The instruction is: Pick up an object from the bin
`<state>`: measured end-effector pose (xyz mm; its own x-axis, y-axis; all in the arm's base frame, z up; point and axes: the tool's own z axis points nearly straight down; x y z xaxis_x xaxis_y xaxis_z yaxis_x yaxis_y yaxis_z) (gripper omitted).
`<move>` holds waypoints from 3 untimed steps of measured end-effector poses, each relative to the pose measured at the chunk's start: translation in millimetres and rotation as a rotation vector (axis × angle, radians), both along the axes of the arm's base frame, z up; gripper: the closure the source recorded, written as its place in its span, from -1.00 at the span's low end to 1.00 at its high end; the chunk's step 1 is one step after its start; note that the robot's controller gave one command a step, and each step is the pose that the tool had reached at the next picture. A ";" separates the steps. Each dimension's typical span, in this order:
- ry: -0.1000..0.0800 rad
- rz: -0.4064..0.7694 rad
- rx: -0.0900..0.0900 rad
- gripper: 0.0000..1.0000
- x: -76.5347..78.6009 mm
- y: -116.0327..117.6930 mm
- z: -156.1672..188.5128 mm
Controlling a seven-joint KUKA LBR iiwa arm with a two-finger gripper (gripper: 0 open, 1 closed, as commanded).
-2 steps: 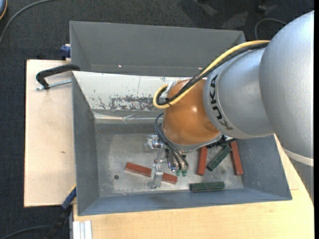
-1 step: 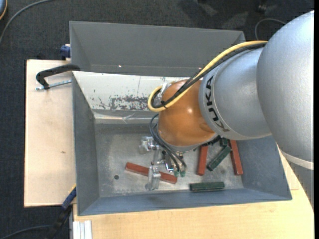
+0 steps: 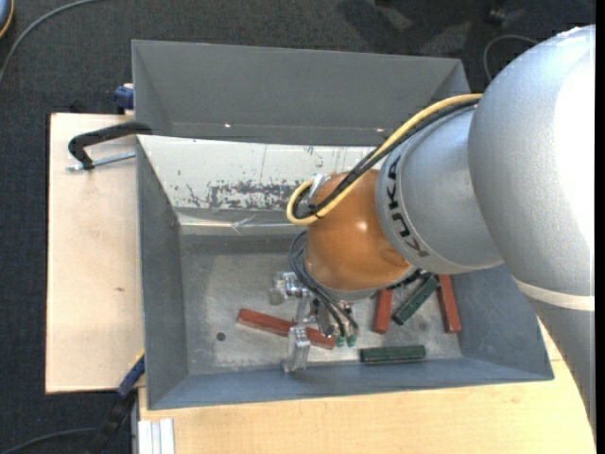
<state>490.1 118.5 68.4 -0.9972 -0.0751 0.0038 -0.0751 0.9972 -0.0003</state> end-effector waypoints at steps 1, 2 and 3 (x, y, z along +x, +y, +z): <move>-0.003 -0.001 0.001 -1.00 0.3 0.6 0.4; -0.003 -0.001 0.002 1.00 0.4 0.6 0.4; -0.012 -0.001 0.004 1.00 1.9 1.6 45.3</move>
Offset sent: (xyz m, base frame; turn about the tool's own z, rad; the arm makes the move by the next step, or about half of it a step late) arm 0.0000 0.0000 0.0000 0.0000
